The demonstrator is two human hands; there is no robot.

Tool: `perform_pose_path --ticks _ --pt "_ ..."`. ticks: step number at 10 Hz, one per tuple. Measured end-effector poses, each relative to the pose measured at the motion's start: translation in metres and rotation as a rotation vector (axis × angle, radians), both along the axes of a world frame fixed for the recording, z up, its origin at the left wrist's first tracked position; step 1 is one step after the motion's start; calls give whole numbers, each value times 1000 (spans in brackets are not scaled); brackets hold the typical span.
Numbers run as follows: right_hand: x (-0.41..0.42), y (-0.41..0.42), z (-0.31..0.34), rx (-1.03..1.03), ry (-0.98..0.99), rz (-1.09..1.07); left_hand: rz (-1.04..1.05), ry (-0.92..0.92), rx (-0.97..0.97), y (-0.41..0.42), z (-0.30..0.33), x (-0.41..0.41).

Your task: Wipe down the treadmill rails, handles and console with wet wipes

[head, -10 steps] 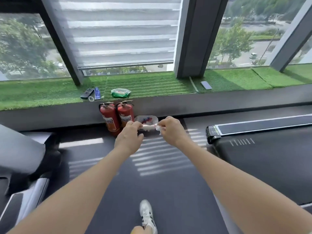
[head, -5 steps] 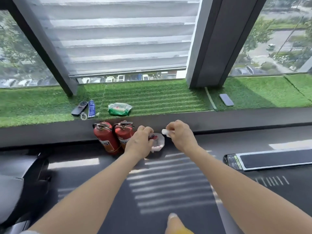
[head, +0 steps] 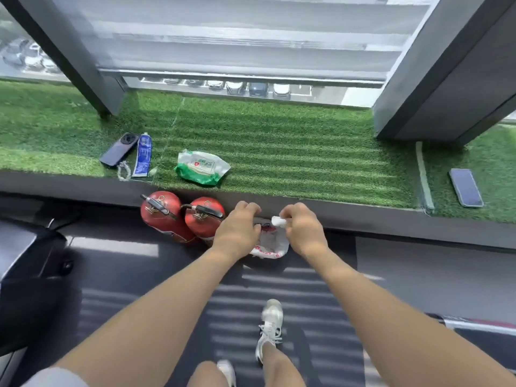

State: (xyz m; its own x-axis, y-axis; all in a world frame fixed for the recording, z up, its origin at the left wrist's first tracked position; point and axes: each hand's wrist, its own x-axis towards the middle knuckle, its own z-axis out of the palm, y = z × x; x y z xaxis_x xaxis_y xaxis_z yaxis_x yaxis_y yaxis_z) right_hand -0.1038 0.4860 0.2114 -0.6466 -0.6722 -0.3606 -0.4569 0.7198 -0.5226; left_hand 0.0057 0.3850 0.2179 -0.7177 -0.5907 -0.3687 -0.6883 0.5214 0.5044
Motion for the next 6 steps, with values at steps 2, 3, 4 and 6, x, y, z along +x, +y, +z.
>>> perform_pose_path --ticks 2,3,4,6 --pt "-33 -35 -66 65 -74 71 16 -62 23 -37 -53 -33" --pt "-43 -45 -82 84 -39 70 28 -94 25 -48 -61 -39" --pt "-51 -50 -83 67 -1 75 36 -111 17 -56 -58 -41" --pt "-50 -67 -42 45 -12 17 36 -37 -37 -69 -20 -40"
